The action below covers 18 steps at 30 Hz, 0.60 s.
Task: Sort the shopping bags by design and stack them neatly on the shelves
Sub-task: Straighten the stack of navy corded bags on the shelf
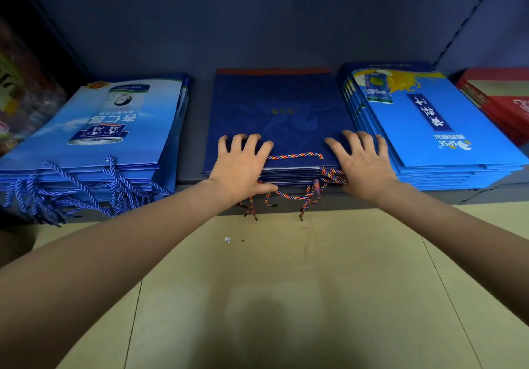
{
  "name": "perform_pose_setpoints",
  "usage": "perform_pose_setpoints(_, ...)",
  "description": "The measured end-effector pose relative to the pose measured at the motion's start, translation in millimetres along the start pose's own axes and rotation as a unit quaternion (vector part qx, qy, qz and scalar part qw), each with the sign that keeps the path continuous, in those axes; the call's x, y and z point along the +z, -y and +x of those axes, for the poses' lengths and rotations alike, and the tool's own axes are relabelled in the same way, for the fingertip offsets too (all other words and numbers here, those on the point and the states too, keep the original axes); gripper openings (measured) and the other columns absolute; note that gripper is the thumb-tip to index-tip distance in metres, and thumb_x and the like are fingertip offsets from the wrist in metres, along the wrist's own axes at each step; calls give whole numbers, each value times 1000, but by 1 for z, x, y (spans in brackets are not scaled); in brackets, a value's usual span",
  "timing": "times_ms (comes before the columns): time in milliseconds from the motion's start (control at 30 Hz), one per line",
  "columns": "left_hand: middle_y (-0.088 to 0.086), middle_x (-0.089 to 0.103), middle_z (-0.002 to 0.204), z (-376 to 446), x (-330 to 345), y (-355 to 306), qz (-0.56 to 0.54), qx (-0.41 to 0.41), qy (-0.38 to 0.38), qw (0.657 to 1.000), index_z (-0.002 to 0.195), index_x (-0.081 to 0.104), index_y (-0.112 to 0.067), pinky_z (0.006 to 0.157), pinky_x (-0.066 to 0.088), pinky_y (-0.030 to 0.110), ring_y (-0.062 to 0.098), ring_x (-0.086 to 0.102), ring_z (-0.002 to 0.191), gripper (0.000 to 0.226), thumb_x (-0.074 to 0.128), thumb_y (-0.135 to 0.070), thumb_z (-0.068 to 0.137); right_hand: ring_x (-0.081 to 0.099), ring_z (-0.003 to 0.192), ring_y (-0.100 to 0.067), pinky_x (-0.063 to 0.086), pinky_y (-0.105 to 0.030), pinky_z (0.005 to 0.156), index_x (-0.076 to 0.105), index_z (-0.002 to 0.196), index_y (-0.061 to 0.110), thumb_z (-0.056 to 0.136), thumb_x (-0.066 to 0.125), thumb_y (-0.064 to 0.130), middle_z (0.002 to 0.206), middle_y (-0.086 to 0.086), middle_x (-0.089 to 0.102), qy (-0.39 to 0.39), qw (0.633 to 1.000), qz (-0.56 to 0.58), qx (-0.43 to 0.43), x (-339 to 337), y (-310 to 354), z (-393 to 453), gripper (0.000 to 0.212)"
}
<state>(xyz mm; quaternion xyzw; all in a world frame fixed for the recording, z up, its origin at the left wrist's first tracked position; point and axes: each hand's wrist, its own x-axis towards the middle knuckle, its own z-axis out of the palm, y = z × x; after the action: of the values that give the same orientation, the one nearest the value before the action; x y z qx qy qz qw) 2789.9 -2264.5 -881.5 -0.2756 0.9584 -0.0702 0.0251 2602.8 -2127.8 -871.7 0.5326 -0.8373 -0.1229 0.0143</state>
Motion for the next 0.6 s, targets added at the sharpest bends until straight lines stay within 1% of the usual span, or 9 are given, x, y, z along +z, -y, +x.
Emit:
perform_pose_setpoints(100,8,20,150,-1,1,-3,21,-5,13,1000,144,16,-18,111,17,54,31,22,136,90,60,-60,78,6,141,-31,7,-51,114,-1,150,28,79,68,41,153,-10,5,21,1000,23,-2,2,-11,-8,99)
perform_pose_setpoints(167,8,18,151,-2,1,-2,20,-7,20,1000,145,15,-18,111,17,55,31,21,137,89,64,-53,79,7,141,-29,8,-50,114,5,150,25,77,67,49,153,-9,8,9,997,76,-23,3,-7,-15,99)
perform_pose_setpoints(233,8,17,151,-2,1,-4,19,-13,25,999,145,13,-18,111,17,54,30,20,137,90,66,-46,78,8,141,-27,6,-50,115,11,150,22,75,67,54,152,-8,11,-15,991,121,-54,4,2,-21,98)
perform_pose_setpoints(333,9,14,152,-4,1,-9,42,-20,40,998,146,9,-17,112,17,54,30,17,139,94,68,-41,77,13,140,-27,2,-50,115,20,148,18,77,63,60,151,-7,17,-50,988,136,-57,8,18,-25,93)
perform_pose_setpoints(433,9,12,153,-4,-2,-13,58,-29,46,997,146,7,-16,112,14,54,30,15,140,96,69,-39,77,23,137,-29,7,-49,114,31,144,15,79,64,52,147,-10,28,-90,985,143,-20,13,26,-20,82)
perform_pose_setpoints(500,9,12,153,-5,-3,-15,60,-31,48,997,146,7,-16,112,14,54,30,14,141,96,69,-39,77,23,137,-29,9,-49,113,30,144,15,80,66,41,148,-10,28,-87,988,128,-15,15,29,-16,77)
perform_pose_setpoints(600,9,12,153,-5,-4,-13,63,-29,48,996,146,7,-17,112,13,55,30,15,141,95,69,-41,78,20,138,-29,9,-48,114,25,145,17,80,67,28,149,-10,23,-69,992,106,-23,14,27,-11,78)
